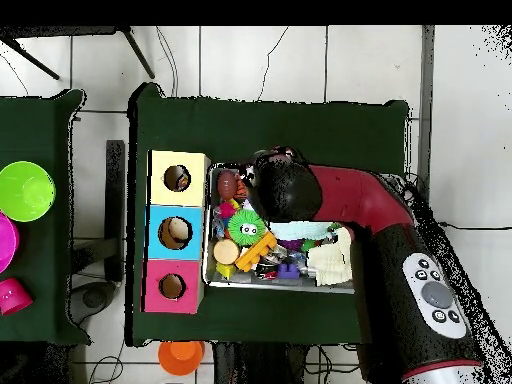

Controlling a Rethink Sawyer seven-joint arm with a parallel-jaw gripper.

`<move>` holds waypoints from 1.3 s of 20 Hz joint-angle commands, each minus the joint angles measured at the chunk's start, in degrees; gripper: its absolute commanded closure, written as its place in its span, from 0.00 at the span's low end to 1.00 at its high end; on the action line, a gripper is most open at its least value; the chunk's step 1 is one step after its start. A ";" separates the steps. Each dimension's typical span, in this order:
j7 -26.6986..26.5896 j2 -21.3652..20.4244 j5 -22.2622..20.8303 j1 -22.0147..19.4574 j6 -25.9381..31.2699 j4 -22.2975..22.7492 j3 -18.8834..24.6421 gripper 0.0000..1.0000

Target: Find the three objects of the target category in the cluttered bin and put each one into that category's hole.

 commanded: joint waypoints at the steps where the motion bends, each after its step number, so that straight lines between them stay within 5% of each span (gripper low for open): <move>1: -3.39 2.06 -5.29 -0.18 1.24 4.65 3.32 0.00; 16: 3.44 0.82 -9.75 -0.12 -8.62 6.59 2.56 0.00; 26: 4.25 3.94 -13.11 2.55 -11.20 5.96 -0.59 0.00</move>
